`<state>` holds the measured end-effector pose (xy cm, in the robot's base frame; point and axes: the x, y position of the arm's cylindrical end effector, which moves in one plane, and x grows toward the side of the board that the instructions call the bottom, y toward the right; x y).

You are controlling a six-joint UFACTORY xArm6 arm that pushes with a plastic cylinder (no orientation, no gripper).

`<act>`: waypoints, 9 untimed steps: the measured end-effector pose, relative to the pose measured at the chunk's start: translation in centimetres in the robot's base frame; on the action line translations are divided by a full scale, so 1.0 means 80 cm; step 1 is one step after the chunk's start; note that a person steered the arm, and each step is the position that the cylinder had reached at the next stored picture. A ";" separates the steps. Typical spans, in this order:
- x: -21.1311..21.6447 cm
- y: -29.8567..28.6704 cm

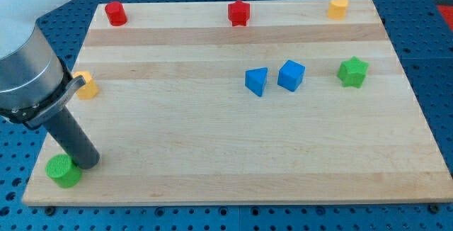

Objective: Slightly push the blue triangle towards up

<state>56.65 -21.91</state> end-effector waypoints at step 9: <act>-0.019 0.143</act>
<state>55.10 -10.51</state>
